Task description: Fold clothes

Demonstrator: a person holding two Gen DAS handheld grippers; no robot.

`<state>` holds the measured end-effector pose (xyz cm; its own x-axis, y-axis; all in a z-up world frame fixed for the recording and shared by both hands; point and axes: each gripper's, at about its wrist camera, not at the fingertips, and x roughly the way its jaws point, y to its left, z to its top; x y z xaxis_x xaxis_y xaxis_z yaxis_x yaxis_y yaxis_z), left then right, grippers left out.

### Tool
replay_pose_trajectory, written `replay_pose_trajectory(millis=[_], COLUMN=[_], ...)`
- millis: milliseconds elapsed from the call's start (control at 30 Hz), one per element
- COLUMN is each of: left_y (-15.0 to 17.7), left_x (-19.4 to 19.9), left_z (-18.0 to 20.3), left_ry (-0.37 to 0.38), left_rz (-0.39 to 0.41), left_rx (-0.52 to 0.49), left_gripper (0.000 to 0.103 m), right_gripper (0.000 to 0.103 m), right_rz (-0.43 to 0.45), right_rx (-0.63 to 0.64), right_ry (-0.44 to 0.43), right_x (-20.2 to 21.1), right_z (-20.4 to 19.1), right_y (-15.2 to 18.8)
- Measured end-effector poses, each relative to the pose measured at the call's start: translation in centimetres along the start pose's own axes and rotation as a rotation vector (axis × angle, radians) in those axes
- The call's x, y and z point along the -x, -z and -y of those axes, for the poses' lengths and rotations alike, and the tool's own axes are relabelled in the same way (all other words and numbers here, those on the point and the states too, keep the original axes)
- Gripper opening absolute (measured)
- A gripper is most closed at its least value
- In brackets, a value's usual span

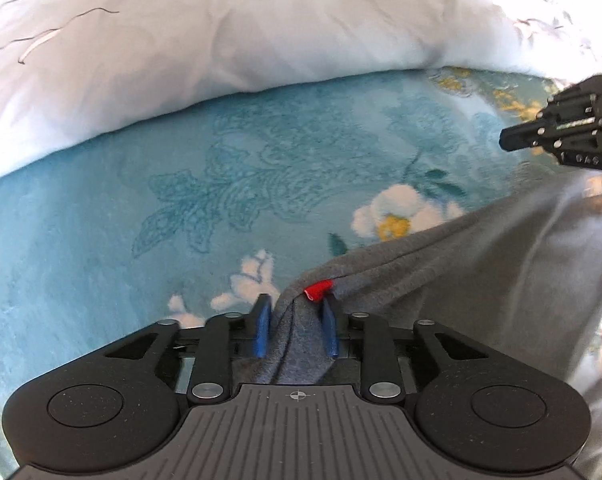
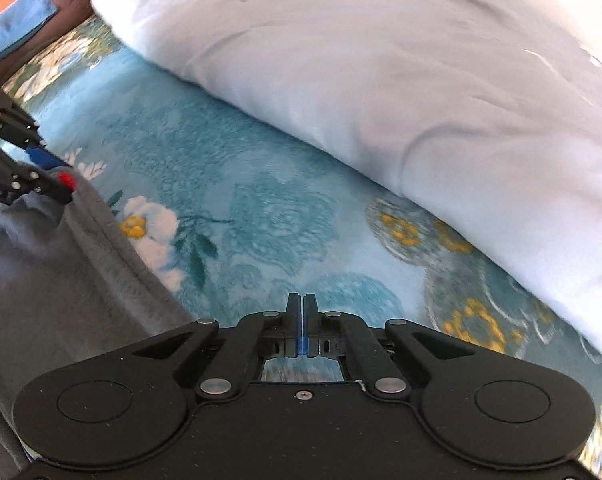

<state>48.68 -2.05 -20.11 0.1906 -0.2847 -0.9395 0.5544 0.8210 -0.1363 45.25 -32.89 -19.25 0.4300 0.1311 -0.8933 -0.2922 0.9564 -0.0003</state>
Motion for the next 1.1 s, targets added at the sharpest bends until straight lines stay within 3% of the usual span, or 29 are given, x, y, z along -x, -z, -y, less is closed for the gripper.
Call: replay_pose_trajectory(millis=[33, 167, 300, 333, 533, 600, 667, 733, 833, 933, 1033, 1100], left_y=[0.3, 2.4, 7.5, 9.1, 18.7, 21.7, 24.5, 26.7, 29.2, 30.6, 31.2, 31.1], left_x=[0.7, 3.6, 8.3, 9.3, 13.1, 13.9, 14.5, 14.6, 14.1, 13.2, 12.7, 12.6], left_z=[0.1, 0.3, -0.1, -0.2, 0.8, 0.8, 0.8, 1.0, 1.5, 1.9, 2.9, 3.7], left_ry=[-0.002, -0.051, -0.193, -0.224, -0.397, -0.377, -0.35, -0.343, -0.333, -0.3, -0.297, -0.289], left_rz=[0.014, 0.054, 0.149, 0.162, 0.077, 0.045, 0.022, 0.013, -0.009, -0.018, -0.037, -0.039], left_rx=[0.008, 0.107, 0.368, 0.444, 0.775, 0.903, 1.022, 1.097, 1.181, 1.242, 1.251, 1.231], left_gripper=[0.039, 0.045, 0.067, 0.067, 0.068, 0.072, 0.072, 0.072, 0.072, 0.072, 0.072, 0.072], right_gripper=[0.003, 0.004, 0.006, 0.008, 0.022, 0.022, 0.029, 0.036, 0.036, 0.039, 0.039, 0.039], right_rz=[0.007, 0.037, 0.063, 0.063, -0.06, -0.095, -0.131, -0.158, -0.162, -0.098, -0.034, -0.016], right_rx=[-0.027, -0.155, -0.374, -0.43, -0.795, -0.947, -1.06, -1.125, -1.251, -1.427, -1.489, -1.432], right_ry=[0.007, 0.054, 0.115, 0.133, 0.308, 0.362, 0.437, 0.472, 0.483, 0.471, 0.451, 0.453], right_x=[0.7, 3.9, 8.6, 9.9, 17.4, 20.1, 22.3, 23.8, 25.1, 26.0, 25.9, 25.9], right_z=[0.1, 0.6, 1.4, 1.5, 0.3, -0.6, -1.9, -3.4, -5.1, -6.1, -6.0, -5.6], right_y=[0.6, 3.9, 9.2, 10.9, 24.8, 30.0, 34.6, 38.2, 43.0, 46.6, 47.9, 47.4])
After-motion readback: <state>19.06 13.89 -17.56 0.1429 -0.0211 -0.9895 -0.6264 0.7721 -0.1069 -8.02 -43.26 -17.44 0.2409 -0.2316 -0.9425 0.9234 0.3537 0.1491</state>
